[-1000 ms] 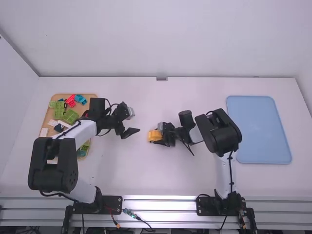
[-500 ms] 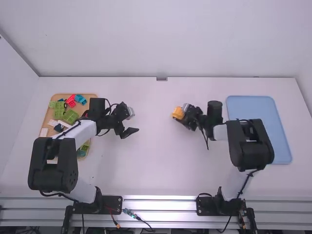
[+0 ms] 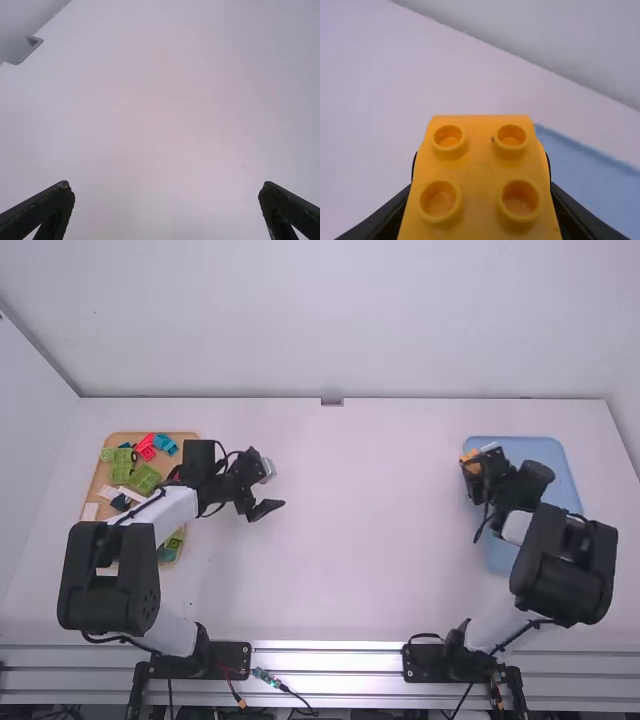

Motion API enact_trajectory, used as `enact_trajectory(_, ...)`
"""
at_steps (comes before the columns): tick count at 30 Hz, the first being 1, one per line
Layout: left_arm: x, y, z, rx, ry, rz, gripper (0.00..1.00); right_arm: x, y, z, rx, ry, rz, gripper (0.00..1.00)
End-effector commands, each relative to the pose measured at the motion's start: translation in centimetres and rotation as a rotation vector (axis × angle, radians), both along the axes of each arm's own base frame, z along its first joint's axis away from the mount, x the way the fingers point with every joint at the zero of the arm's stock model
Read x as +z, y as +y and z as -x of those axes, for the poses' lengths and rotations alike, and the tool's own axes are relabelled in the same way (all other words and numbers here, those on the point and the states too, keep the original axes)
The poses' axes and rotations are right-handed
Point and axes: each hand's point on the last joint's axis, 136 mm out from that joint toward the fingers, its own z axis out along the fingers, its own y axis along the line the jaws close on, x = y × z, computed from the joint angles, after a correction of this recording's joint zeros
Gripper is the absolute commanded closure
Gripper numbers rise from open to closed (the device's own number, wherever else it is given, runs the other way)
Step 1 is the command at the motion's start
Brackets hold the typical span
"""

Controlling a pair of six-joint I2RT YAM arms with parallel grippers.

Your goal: Assemble lego blocks to make yellow taxi

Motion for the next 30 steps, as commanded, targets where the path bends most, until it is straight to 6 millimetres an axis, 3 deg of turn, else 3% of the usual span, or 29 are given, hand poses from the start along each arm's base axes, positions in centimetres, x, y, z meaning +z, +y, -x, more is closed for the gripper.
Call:
enact_trajectory(1, 0.0, 0.2, 0.1, 0.004, 0.001, 0.01, 0.01, 0.4, -1.9, 1.0, -0.067, 0.014, -0.083, 0.52)
enact_trajectory(10, 0.2, 0.2, -0.1, 0.003, -0.016, 0.01, 0.01, -1.5, -5.3, 3.4, -0.2, 0.107, -0.157, 0.58)
enact_trajectory(21, 0.3, 0.2, -0.3, 0.002, -0.026, 0.012, 0.01, -7.3, -7.9, 4.2, -0.294, 0.192, -0.214, 0.53)
enact_trajectory(24, 0.3, 0.2, -0.3, 0.002, -0.027, 0.012, 0.01, -7.9, -8.0, 4.2, -0.295, 0.215, -0.225, 0.43)
enact_trajectory(26, 0.4, 0.2, -0.3, 0.002, -0.028, 0.012, 0.01, -7.3, -7.8, 4.0, -0.288, 0.21, -0.222, 0.26)
enact_trajectory(28, 0.4, 0.2, -0.3, 0.002, -0.028, 0.012, 0.01, -6.6, -7.6, 3.8, -0.282, 0.195, -0.212, 0.01)
enact_trajectory(30, 0.5, 0.2, -0.5, 0.027, -0.011, 0.027, 0.01, -5.2, -7.3, 3.6, -0.278, 0.169, -0.19, 0.01)
